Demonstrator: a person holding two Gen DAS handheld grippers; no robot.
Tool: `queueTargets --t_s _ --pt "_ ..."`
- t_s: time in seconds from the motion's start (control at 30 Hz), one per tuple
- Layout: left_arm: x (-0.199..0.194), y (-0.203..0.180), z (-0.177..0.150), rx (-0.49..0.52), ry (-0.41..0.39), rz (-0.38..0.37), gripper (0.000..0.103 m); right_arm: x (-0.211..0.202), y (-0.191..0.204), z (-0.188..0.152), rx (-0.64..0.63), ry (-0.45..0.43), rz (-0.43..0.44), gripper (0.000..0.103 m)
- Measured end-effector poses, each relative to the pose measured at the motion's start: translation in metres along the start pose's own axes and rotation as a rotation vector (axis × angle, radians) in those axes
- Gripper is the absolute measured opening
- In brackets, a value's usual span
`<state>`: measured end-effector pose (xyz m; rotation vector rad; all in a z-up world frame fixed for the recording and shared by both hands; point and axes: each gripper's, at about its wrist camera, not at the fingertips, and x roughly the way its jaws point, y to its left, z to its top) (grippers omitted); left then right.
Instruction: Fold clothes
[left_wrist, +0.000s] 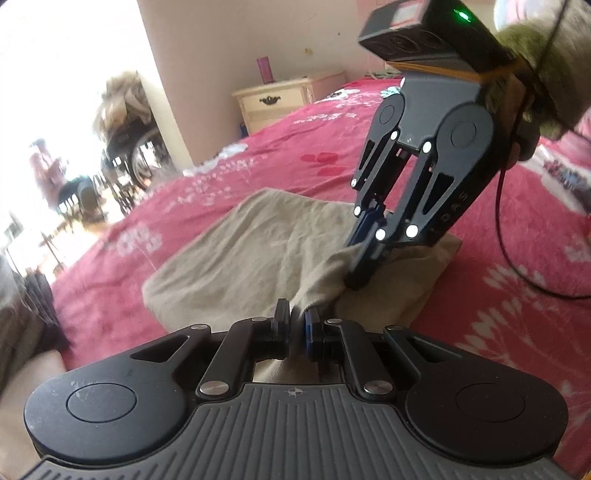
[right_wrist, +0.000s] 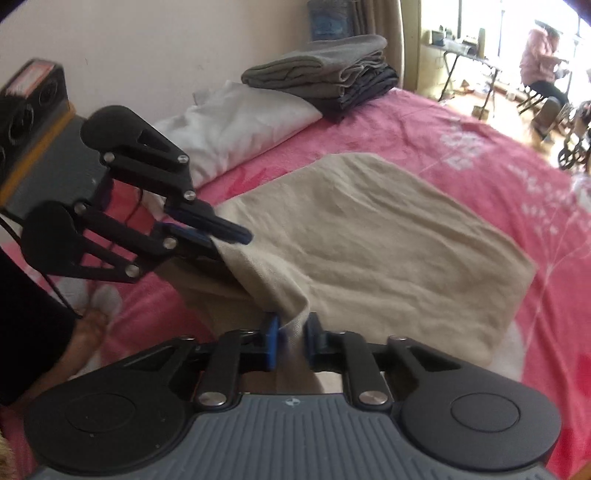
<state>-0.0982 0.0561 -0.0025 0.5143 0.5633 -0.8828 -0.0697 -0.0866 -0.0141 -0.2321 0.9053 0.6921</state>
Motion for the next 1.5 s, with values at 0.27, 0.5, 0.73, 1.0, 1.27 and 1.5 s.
queueTargets --t_s 0.27,0.5,0.73,1.0,1.27,1.5 --pt "-0.005 0.042 0.004 -0.313 0.015 -0.191 0.047 0.000 0.016 -0.002 -0.106 -0.013 -0.081 0.008" --pt "0.029 0.041 0.006 -0.289 0.077 -0.208 0.051 0.000 0.034 -0.012 -0.272 -0.049 -0.155 0.008" --pt "0.037 0.032 0.005 -0.228 0.079 -0.187 0.024 -0.004 0.042 -0.021 -0.369 -0.090 -0.184 0.009" --pt "0.033 0.026 0.006 -0.193 0.050 -0.156 0.017 -0.035 -0.003 -0.018 -0.064 -0.116 -0.042 0.036" --pt "0.031 0.027 0.007 -0.184 0.017 -0.144 0.013 -0.040 -0.053 -0.024 0.277 -0.083 0.095 0.037" --pt "0.030 0.028 0.008 -0.183 -0.002 -0.144 0.011 -0.025 -0.042 -0.029 0.202 -0.018 0.068 0.036"
